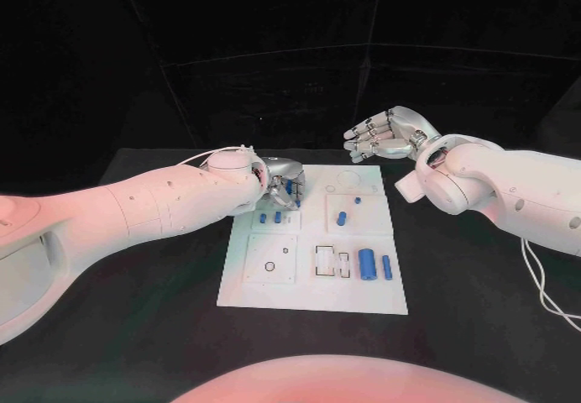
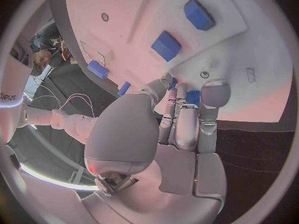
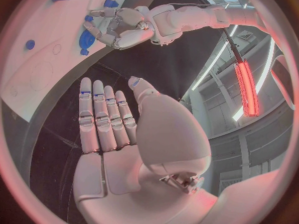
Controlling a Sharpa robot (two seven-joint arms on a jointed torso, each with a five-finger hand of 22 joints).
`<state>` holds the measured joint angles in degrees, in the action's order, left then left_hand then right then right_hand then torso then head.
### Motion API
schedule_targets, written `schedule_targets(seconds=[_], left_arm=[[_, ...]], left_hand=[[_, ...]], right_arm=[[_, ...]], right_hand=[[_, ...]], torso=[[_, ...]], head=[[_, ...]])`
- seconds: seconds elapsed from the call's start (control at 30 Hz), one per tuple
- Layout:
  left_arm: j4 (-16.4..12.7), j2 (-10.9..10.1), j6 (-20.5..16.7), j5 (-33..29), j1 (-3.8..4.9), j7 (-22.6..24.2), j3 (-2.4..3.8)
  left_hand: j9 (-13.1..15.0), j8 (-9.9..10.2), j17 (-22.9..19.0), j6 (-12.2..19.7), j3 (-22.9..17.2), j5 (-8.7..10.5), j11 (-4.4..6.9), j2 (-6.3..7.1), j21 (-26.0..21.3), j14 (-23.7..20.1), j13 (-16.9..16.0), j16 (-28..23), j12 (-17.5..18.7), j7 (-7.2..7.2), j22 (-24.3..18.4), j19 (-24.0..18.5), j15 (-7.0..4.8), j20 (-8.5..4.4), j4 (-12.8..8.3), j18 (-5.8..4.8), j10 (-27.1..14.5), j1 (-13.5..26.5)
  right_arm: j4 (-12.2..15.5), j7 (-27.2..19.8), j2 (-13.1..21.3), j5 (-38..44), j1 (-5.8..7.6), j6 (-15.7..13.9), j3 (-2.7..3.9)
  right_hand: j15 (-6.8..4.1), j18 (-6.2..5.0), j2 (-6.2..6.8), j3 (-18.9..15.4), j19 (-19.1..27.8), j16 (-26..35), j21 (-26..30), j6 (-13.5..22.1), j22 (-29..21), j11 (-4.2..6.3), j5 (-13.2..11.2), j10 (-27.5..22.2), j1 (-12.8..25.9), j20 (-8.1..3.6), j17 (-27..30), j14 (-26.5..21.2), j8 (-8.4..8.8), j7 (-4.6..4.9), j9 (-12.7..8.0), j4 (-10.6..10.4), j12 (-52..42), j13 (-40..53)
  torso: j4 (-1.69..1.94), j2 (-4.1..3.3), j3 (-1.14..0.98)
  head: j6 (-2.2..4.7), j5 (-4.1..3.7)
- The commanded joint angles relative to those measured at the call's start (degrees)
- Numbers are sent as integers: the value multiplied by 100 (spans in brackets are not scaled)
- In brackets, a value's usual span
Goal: Assemble the parts on the task board
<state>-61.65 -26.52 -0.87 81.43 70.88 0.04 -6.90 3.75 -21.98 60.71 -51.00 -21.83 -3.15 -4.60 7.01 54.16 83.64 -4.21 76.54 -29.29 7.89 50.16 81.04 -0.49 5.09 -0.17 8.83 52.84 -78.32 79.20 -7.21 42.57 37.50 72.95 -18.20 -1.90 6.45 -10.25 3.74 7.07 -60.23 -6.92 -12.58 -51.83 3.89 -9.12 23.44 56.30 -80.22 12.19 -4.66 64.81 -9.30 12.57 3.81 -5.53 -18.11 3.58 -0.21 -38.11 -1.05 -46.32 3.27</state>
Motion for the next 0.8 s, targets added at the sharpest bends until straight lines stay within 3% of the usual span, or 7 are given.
schedule_targets(seconds=[0.03, 0.6, 0.8], left_arm=[[28, 21, 43, 43, -15, 23, -5], [122, 90, 44, 42, -56, 106, -5], [79, 69, -156, 42, -73, 203, -4]], left_hand=[[4, 34, -4, -47, -10, -14, -1, -41, 32, 41, 9, 29, 37, 12, 11, 41, 4, 2, -13, -95, 43, 20], [18, 138, -48, -328, -219, -18, 55, -186, 189, 93, 48, 43, 187, -38, 201, 121, -46, -37, -72, -130, 320, 10], [31, 200, -95, -542, -334, -16, 99, -251, 258, 103, 46, 40, 321, -72, 295, 149, -83, -74, -131, -144, 545, 29]], right_arm=[[-2, -47, -8, 44, 12, 11, 4], [4, -13, -24, 110, 12, 67, 5], [7, -8, -23, 124, 12, 76, 5]], right_hand=[[-5, -22, -34, 30, -43, 35, 31, -31, -6, 3, 23, 35, 18, 8, 8, 44, 23, 7, -8, -1, 35, -7], [-16, -26, -27, 66, -77, 40, 49, -71, -1, 14, 26, 80, 36, 1, 30, 92, 23, -2, -4, 3, 43, -5], [-20, -26, -24, 75, -88, 41, 53, -83, 0, 18, 26, 94, 42, -2, 35, 106, 23, -5, -3, 4, 45, -5]], torso=[[3, 4, 2], [9, 5, -3], [10, 10, 3]], head=[[-4, -3], [-18, -20], [-16, -26]])
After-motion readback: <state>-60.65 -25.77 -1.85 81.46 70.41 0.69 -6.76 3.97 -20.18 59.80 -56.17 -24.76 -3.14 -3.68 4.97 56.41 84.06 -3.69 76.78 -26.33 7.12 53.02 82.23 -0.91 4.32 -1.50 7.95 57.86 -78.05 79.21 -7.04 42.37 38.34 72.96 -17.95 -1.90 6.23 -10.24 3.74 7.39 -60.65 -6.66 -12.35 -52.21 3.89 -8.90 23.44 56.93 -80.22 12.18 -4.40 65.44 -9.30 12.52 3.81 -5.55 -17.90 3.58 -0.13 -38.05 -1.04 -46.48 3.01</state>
